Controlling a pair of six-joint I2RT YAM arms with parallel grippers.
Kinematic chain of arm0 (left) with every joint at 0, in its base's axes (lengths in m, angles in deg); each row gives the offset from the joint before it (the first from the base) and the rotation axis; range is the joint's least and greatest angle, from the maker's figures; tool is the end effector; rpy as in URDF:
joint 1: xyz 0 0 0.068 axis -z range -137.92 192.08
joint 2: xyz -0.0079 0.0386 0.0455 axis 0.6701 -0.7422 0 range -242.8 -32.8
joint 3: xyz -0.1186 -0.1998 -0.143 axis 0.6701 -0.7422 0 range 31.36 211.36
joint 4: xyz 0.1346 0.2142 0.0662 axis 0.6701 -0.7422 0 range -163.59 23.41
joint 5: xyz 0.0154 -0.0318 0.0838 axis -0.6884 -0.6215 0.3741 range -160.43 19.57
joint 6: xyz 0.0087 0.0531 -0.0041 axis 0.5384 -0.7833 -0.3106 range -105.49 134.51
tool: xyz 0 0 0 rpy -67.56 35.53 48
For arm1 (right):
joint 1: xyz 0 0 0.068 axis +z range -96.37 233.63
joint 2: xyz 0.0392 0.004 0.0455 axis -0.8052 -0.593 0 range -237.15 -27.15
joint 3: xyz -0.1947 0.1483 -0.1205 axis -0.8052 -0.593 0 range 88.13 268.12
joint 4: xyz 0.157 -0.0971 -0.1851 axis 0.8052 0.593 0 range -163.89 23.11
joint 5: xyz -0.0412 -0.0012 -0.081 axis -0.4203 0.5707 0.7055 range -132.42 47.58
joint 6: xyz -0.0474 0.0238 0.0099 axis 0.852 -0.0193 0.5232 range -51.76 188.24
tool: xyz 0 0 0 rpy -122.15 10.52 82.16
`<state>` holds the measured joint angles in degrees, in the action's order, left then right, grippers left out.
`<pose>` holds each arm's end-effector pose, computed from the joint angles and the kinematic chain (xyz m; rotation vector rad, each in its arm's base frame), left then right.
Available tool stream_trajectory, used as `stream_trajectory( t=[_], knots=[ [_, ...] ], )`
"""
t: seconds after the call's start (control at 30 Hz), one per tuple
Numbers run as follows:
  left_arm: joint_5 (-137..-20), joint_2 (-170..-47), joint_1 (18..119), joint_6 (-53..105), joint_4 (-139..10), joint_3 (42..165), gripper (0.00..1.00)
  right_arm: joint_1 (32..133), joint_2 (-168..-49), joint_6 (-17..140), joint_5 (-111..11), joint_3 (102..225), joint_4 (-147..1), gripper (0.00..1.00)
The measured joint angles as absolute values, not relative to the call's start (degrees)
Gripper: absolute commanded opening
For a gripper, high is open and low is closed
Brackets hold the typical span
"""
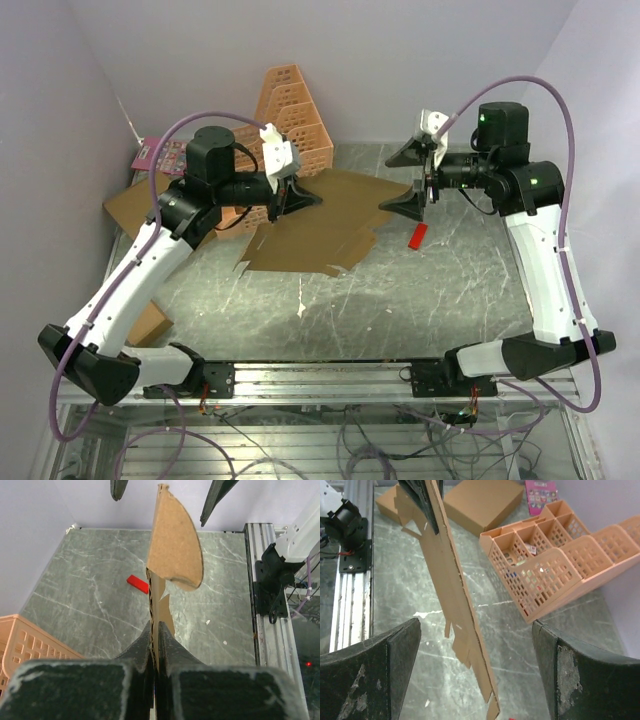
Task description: Fold the paper box
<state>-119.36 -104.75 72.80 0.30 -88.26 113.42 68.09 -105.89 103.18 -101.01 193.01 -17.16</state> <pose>0.2135 -0.1582 0.4471 1.2244 1.3203 -0.9579 0.2263 0.0899 0.4871 -1.2977 1.4188 0.8254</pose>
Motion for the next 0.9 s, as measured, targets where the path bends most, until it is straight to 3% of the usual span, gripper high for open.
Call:
stream_trajectory(
  t=[0.23, 0.47, 0.6, 0.73, 0.87, 0.9],
  knots=[
    [-119.64, -105.27, 72.93, -2.89, -90.68, 113.49, 0.07, 70.53, -105.82, 108.65, -97.95, 192.00, -11.32, 0.58],
    [-121.35, -105.25, 72.93, -2.83, -89.90, 113.44, 0.07, 70.62, -104.44, 111.73, -96.85, 186.97, -9.14, 0.45],
    [-122.70, -105.12, 72.93, -2.09, -88.48, 112.70, 0.07, 70.62, -104.38, 112.56, -96.96, 186.91, -8.88, 0.19],
    [-123.93, -105.03, 72.93, -1.50, -87.54, 111.76, 0.07, 70.60, -104.31, 112.58, -97.03, 186.91, -8.90, 0.00],
    [-124.26, -105.03, 72.64, -1.45, -86.49, 111.52, 0.07, 70.62, -103.81, 112.43, -97.27, 186.91, -8.74, 0.00],
    [-124.32, -105.01, 72.62, -1.39, -86.31, 111.52, 0.07, 70.62, -103.66, 112.41, -97.27, 186.91, -8.77, 0.07]
  ],
)
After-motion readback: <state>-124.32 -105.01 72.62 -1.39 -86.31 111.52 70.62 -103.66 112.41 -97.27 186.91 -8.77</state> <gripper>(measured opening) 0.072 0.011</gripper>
